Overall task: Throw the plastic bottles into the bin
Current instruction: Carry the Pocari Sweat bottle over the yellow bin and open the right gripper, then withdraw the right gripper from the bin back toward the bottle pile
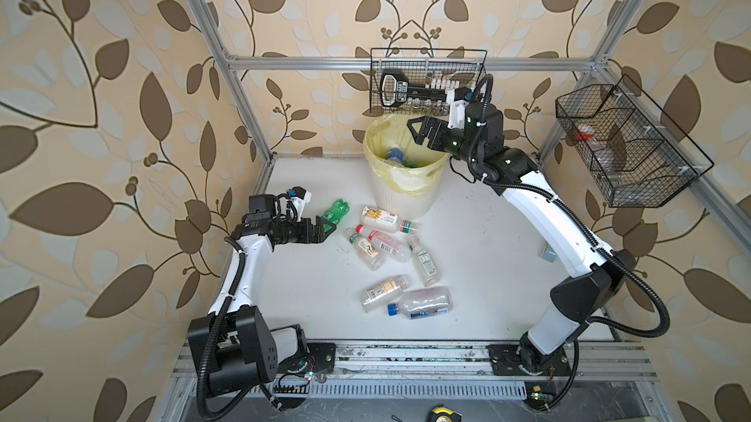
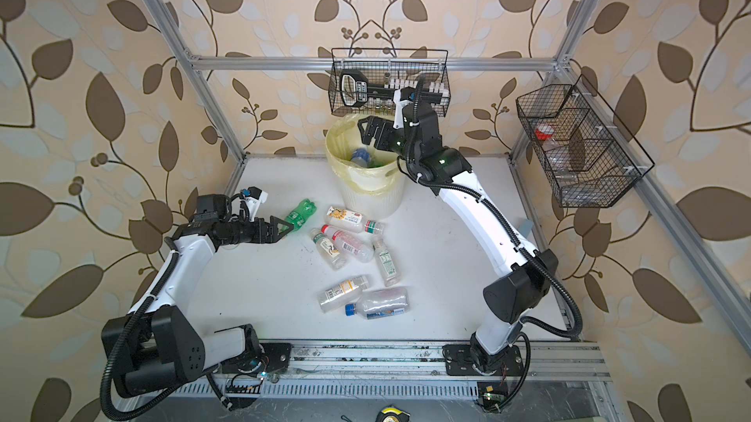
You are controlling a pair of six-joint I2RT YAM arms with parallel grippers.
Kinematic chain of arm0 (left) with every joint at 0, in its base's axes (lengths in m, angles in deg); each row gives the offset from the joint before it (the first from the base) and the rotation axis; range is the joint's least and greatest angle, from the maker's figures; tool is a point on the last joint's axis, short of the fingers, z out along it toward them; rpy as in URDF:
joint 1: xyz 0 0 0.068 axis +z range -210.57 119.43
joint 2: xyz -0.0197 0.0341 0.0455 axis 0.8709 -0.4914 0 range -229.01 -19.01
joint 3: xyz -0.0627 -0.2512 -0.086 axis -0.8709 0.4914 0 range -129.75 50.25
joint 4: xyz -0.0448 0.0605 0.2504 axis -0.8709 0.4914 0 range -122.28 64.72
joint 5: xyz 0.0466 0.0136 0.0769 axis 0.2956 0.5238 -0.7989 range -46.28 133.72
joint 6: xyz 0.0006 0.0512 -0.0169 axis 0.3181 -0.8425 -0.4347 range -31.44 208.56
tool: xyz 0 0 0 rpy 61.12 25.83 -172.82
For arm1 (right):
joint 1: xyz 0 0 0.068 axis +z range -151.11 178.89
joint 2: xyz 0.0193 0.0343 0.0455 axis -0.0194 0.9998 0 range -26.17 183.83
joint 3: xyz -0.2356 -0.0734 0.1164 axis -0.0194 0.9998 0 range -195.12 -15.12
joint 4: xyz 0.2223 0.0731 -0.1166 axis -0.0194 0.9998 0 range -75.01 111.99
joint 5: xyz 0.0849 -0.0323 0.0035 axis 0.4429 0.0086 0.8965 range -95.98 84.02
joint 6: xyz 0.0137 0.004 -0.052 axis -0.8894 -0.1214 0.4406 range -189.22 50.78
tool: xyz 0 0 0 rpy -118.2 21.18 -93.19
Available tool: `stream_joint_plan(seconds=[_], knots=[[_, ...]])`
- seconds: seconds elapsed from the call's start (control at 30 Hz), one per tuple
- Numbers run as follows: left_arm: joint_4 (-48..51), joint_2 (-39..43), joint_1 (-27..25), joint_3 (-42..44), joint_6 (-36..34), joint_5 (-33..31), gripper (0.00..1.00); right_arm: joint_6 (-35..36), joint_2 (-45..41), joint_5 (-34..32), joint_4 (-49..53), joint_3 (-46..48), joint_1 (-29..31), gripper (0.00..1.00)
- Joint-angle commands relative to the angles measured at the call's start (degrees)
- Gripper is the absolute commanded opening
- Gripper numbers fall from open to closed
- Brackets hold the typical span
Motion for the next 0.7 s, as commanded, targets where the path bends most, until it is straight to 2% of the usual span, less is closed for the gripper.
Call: stream_joint_plan(seconds=[0.0, 0.2, 0.33, 0.67], knots=[[-0.4, 2.3, 0.4, -1.2, -1.1, 2.3, 0.99, 1.1, -8.2, 0.9, -1.6, 6.8, 0.6, 1.0], [0.4, 2.1, 0.4, -1.5, -1.7, 2.4, 0.99, -1.4, -21.8, 1.2, -8.1, 26.9, 0.4, 1.0], [0.6, 2.2, 0.5, -1.8, -2.1, 1.1, 0.99, -5.4, -27.6, 3.2, -11.2, 36.4, -1.2, 1.0], [1.4, 2.7, 0.5, -2.1, -2.7, 0.5, 0.99, -7.3, -36.0, 1.4, -8.4, 47.6, -0.8, 1.0]])
